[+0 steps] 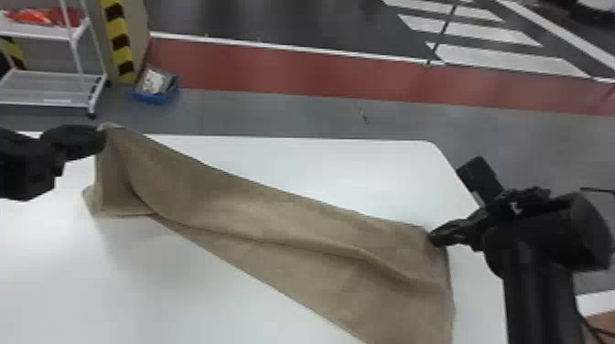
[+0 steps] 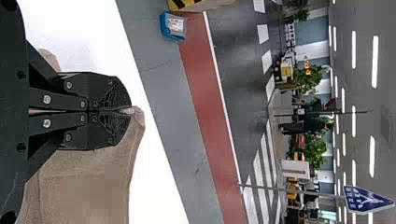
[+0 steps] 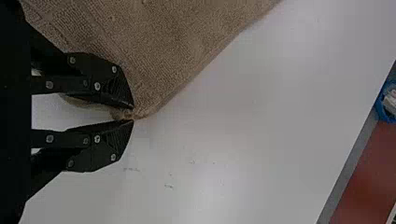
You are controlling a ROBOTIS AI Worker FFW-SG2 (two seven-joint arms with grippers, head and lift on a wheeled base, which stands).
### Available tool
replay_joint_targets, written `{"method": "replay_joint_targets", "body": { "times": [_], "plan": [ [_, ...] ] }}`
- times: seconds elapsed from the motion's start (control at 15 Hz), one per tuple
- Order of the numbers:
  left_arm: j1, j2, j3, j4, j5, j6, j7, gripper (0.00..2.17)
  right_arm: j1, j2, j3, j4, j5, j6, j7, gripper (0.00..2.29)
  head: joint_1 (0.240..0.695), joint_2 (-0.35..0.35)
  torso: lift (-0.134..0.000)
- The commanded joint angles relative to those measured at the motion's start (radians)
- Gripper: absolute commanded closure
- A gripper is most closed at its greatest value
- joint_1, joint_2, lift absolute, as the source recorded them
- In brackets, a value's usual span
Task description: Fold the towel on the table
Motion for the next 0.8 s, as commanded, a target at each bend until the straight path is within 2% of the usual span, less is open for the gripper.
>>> {"method": "replay_joint_targets", "body": {
  "times": [0.0, 0.2, 0.4, 0.53, 0.6, 0.73],
  "plan": [
    [0.001, 0.000, 0.001, -0.001, -0.001, 0.000, 0.000, 1.59, 0.018, 0.000, 0.000, -0.034, -0.008, -0.006, 0.003, 1.65, 0.695, -0.239, -0.125],
    [-0.014, 0.001, 0.002, 0.001, -0.009, 0.000, 0.001, 1.59, 0.086, -0.005, -0.011, -0.209, -0.109, 0.006, -0.011, 1.71, 0.695, -0.236, -0.125],
    [-0.076, 0.001, -0.006, 0.034, -0.018, 0.003, 0.005, 1.59, 0.127, -0.006, -0.013, -0.378, -0.209, 0.022, -0.092, 1.71, 0.695, -0.227, -0.125],
    [-0.178, 0.006, -0.029, 0.127, -0.037, 0.006, 0.006, 1.59, 0.110, -0.028, 0.029, -0.407, -0.219, 0.071, -0.150, 1.71, 0.694, -0.221, -0.125],
    [-0.231, 0.006, -0.033, 0.179, -0.051, 0.009, 0.008, 1.59, 0.084, -0.043, 0.053, -0.405, -0.219, 0.108, -0.176, 1.71, 0.663, -0.214, -0.125],
    [-0.363, 0.007, -0.062, 0.323, -0.078, 0.006, 0.024, 1.59, -0.012, -0.063, 0.095, -0.369, -0.221, 0.246, -0.284, 1.71, 0.629, -0.209, -0.125]
  ]
}}
